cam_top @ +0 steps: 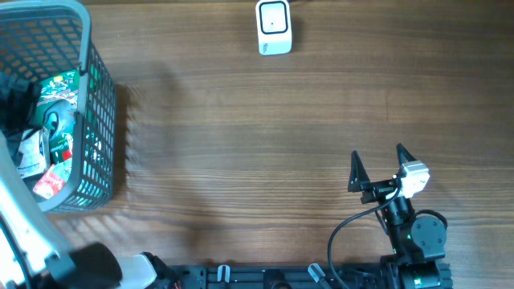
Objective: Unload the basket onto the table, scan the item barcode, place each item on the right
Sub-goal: 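Reach the left gripper into the basket and grasp the teal wrapped packet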
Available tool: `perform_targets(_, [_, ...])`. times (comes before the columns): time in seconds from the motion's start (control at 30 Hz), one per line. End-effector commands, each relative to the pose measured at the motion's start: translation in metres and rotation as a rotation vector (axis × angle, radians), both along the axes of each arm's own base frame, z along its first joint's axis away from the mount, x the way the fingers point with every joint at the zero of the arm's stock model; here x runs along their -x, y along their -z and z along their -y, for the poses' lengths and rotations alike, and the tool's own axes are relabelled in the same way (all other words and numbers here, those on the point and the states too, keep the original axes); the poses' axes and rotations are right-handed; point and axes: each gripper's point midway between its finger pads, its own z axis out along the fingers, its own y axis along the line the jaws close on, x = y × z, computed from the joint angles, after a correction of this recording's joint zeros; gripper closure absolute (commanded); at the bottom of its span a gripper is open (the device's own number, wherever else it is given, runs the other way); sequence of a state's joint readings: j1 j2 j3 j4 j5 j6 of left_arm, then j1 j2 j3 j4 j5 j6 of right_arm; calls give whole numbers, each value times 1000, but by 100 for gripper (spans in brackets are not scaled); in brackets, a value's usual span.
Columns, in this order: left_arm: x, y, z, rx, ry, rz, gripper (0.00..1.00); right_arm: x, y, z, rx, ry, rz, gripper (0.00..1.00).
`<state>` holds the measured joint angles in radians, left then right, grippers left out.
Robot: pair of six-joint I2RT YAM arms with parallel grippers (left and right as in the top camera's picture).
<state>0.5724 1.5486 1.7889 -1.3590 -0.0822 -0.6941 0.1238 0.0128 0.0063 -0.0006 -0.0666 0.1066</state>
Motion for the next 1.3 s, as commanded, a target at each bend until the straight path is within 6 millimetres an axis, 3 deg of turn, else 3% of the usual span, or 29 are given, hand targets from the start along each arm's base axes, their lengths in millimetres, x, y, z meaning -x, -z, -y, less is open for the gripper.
perform_targets(0.0, [8, 49, -20, 114, -131, -141, 0, 0, -1, -1, 9, -5, 8, 0])
perform_targets(0.07, [9, 91, -20, 184, -133, -252, 0, 0, -1, -1, 9, -5, 8, 0])
perform_targets(0.2, [21, 152, -11, 275, -132, -397, 0, 0, -1, -1, 9, -5, 8, 0])
perform_targets(0.4, [44, 210, 5, 319, -133, -475, 0, 0, -1, -1, 9, -5, 8, 0])
perform_targets(0.6, [58, 237, 15, 337, -132, -504, 2, 0, -1, -1, 9, -4, 8, 0])
perform_targets(0.67, [58, 236, 15, 337, -130, -504, 21, 0, -1, -1, 9, -5, 8, 0])
perform_targets(0.77, [59, 236, 16, 338, -124, -507, 35, 0, -1, -1, 9, -5, 8, 0])
perform_targets(0.87, [57, 226, 14, 319, -125, -478, 52, 0, -1, -1, 9, -5, 8, 1])
perform_targets(0.97, [52, 206, 11, 283, -125, -419, 51, 0, -1, -1, 9, -5, 8, 0])
perform_targets(1.07, [41, 159, 4, 209, -125, -299, 50, 0, -1, -1, 9, -5, 8, 0])
perform_targets(1.17, [20, 74, 3, 116, -98, -34, 46, 0, -1, -1, 9, -5, 8, 0])
perform_targets(1.27, [14, -27, 26, 44, -26, 288, 48, 0, -1, -1, 9, -5, 8, 0])
